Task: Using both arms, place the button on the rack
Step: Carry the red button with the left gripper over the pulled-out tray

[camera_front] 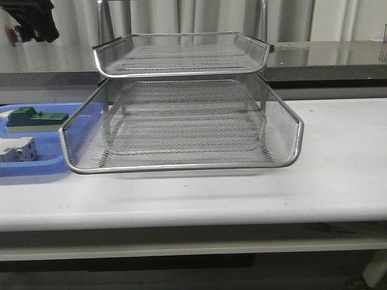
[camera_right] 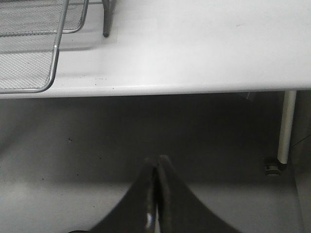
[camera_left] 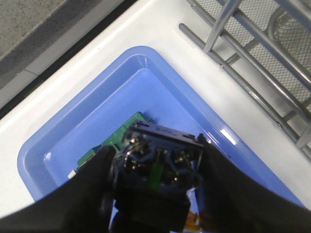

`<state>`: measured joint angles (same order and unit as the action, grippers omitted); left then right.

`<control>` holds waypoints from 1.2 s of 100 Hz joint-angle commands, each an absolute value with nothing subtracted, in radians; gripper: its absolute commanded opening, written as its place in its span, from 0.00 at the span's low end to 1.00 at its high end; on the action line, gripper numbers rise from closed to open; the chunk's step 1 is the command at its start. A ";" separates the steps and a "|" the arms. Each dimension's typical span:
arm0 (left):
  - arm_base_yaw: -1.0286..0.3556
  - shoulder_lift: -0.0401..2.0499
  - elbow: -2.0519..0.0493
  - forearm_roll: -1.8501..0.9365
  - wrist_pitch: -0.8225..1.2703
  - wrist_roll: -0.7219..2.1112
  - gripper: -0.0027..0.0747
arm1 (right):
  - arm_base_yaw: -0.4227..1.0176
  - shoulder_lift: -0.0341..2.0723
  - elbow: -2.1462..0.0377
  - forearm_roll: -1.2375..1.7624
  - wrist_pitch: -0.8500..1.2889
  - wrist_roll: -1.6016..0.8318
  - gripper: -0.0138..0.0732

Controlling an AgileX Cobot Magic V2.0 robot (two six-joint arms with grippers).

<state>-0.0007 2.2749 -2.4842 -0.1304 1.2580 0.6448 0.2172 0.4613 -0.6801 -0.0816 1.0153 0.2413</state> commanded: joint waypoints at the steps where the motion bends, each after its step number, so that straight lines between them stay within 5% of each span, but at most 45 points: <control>1: -0.002 2.142 -2.444 -0.146 1.275 0.630 0.04 | 0.216 0.464 -0.706 -0.099 0.961 0.238 0.08; 59: -0.057 1.720 -1.916 -0.162 1.275 0.634 0.04 | 0.216 0.464 -0.706 -0.099 0.961 0.238 0.08; 120: -0.487 1.713 -1.827 -0.166 1.223 0.641 0.04 | 0.216 0.464 -0.706 -0.099 0.961 0.238 0.08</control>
